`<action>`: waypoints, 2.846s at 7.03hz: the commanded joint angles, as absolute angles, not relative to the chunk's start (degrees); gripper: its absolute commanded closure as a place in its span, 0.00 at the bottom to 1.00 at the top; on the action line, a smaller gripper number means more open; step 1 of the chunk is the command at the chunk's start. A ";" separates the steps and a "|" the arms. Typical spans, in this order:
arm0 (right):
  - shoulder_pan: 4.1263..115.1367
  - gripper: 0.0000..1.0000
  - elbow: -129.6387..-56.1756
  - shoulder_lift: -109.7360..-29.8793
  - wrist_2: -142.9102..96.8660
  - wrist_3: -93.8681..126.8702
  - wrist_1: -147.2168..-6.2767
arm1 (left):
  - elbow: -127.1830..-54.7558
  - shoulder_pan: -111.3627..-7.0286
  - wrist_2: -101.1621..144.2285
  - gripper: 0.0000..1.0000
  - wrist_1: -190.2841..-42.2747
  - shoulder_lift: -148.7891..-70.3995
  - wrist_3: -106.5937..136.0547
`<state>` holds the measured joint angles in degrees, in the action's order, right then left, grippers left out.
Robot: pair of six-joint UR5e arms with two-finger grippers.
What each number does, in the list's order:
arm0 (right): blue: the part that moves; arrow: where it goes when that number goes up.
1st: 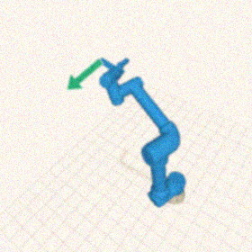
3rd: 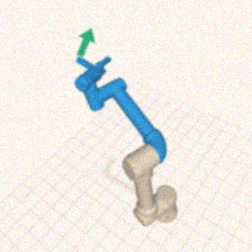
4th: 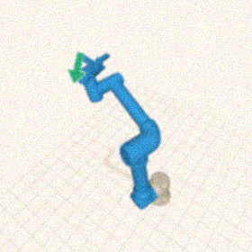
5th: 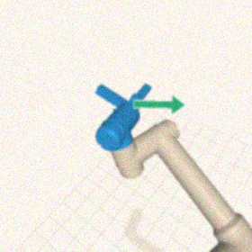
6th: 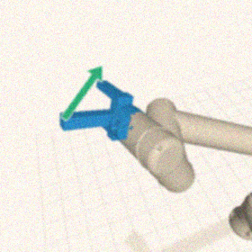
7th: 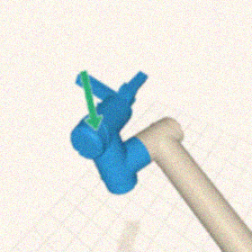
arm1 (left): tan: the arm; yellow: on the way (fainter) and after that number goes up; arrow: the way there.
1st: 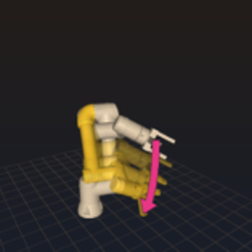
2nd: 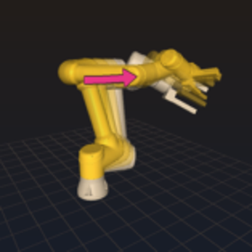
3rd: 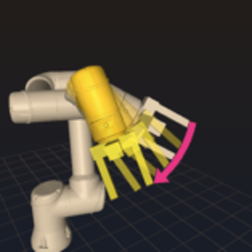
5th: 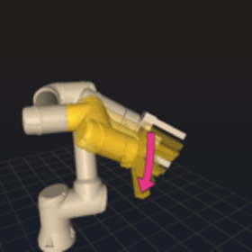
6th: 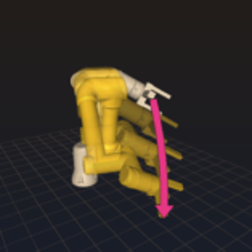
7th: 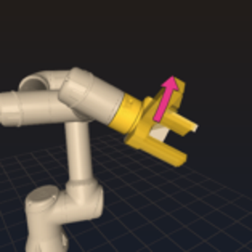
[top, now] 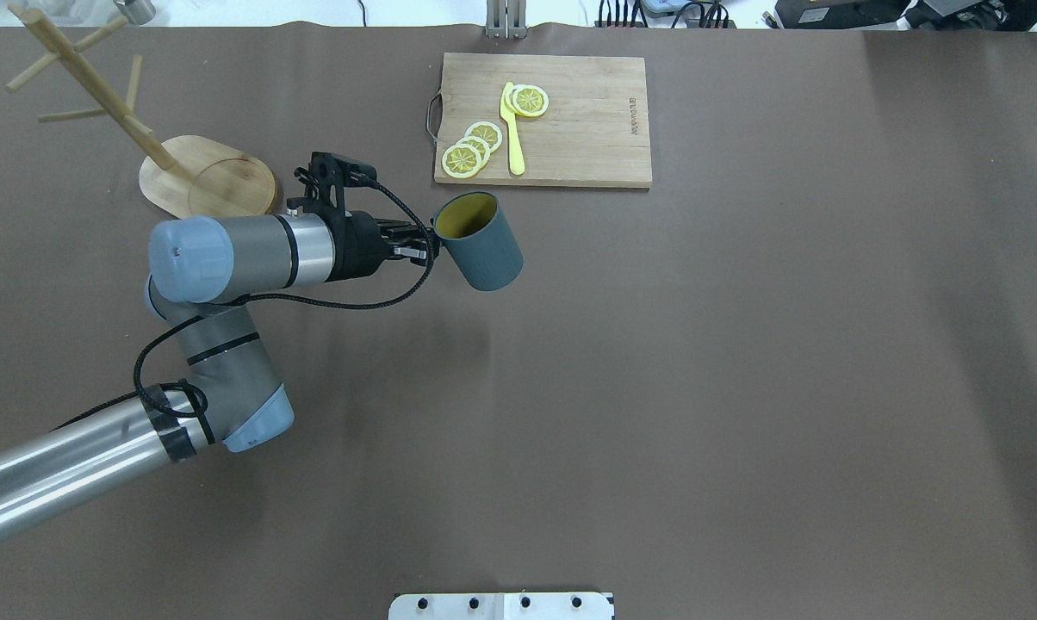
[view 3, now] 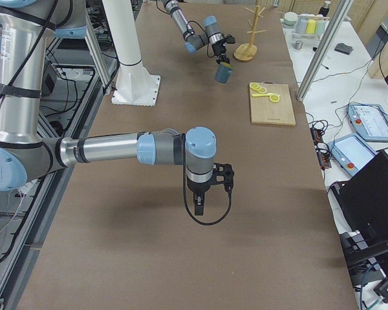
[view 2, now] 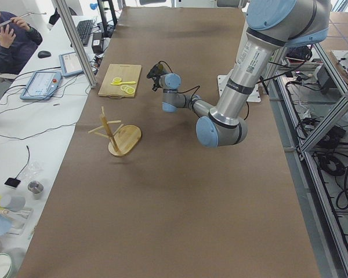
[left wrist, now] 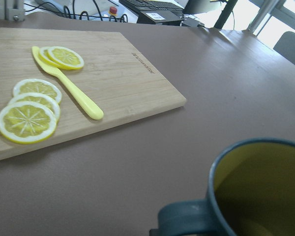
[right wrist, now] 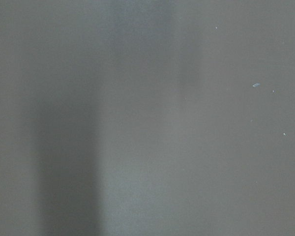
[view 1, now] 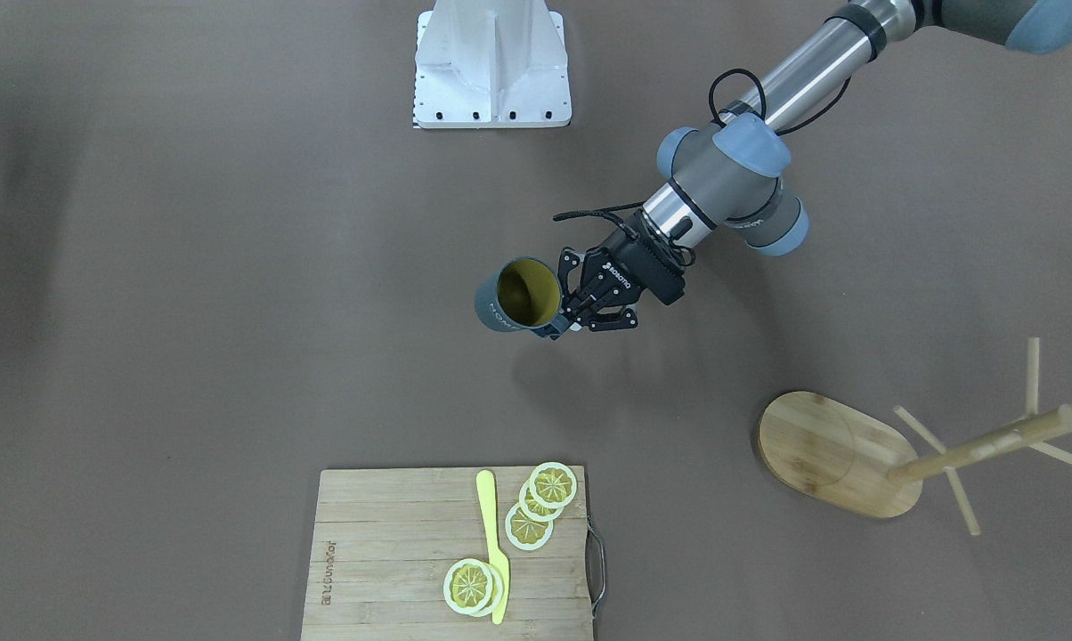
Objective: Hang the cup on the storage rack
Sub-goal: 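Lift the mug by its handle with the left gripper, then carry the mug with the left gripper up to the mug-tree peg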
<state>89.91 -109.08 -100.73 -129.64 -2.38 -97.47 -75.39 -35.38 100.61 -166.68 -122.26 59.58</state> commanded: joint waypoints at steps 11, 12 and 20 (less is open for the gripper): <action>89.91 0.00 -109.25 -100.63 -129.37 -2.37 -97.38 | -74.80 -43.85 82.45 1.00 -178.95 -121.38 154.29; 89.91 0.00 -109.25 -100.63 -129.29 -2.37 -97.38 | -74.79 -45.42 82.44 1.00 -178.95 -119.81 157.82; 89.91 0.00 -109.60 -100.37 -129.20 -2.37 -97.29 | -65.93 -50.80 82.44 1.00 -193.15 -114.88 171.47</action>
